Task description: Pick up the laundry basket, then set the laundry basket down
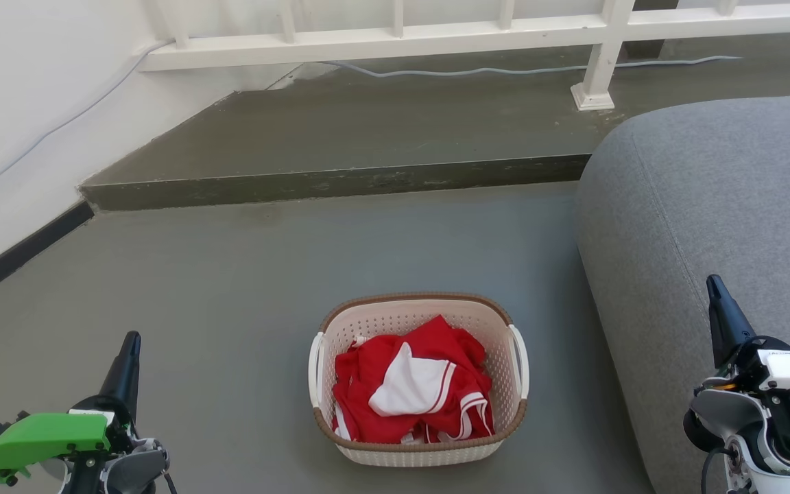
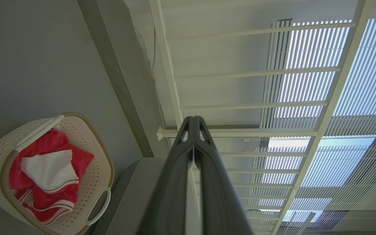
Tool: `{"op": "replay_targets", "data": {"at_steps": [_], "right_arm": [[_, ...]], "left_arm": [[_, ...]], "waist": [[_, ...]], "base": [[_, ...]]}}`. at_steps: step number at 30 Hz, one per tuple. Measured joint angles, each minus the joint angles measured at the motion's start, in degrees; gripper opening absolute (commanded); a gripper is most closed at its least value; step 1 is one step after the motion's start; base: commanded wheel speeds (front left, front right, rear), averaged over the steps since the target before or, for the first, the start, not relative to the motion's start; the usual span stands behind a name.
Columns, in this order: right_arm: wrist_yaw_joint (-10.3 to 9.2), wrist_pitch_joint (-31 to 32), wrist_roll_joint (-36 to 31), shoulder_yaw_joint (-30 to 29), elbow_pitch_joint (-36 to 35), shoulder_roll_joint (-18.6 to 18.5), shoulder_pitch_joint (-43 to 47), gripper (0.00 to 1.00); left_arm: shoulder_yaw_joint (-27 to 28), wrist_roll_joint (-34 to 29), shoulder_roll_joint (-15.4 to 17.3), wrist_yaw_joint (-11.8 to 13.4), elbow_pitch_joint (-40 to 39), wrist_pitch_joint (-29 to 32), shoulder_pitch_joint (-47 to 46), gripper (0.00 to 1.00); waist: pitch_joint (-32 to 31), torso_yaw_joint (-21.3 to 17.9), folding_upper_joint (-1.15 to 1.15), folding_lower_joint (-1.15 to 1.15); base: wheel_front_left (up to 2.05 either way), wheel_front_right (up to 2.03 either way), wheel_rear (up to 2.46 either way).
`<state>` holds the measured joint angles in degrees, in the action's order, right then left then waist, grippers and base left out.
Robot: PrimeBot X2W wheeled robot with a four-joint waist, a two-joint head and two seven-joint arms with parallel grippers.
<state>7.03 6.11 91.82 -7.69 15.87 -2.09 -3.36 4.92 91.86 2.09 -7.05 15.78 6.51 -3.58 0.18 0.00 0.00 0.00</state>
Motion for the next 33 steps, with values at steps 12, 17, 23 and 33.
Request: {"op": "replay_targets", "data": {"at_steps": [12, 17, 23, 33], "right_arm": [[0.01, 0.00, 0.00, 0.00, 0.00, 0.00, 0.00, 0.00], [0.01, 0.00, 0.00, 0.00, 0.00, 0.00, 0.00, 0.00], [0.01, 0.00, 0.00, 0.00, 0.00, 0.00, 0.00, 0.00], [-0.01, 0.00, -0.01, 0.03, 0.55, 0.19, 0.36, 1.00]], "left_arm": [[0.00, 0.00, 0.00, 0.00, 0.00, 0.00, 0.00, 0.00], [0.00, 0.00, 0.00, 0.00, 0.00, 0.00, 0.00, 0.00], [0.00, 0.00, 0.00, 0.00, 0.00, 0.00, 0.00, 0.00], [0.01, -0.01, -0.16, 0.04, 0.67, 0.00, 0.18, 1.00]], "waist": [[0.00, 0.00, 0.00, 0.00], [0.00, 0.00, 0.00, 0.00], [0.00, 0.00, 0.00, 0.00], [0.00, 0.00, 0.00, 0.00]], "base": [[0.00, 0.00, 0.00], [0.00, 0.00, 0.00], [0.00, 0.00, 0.00], [0.00, 0.00, 0.00]]}}
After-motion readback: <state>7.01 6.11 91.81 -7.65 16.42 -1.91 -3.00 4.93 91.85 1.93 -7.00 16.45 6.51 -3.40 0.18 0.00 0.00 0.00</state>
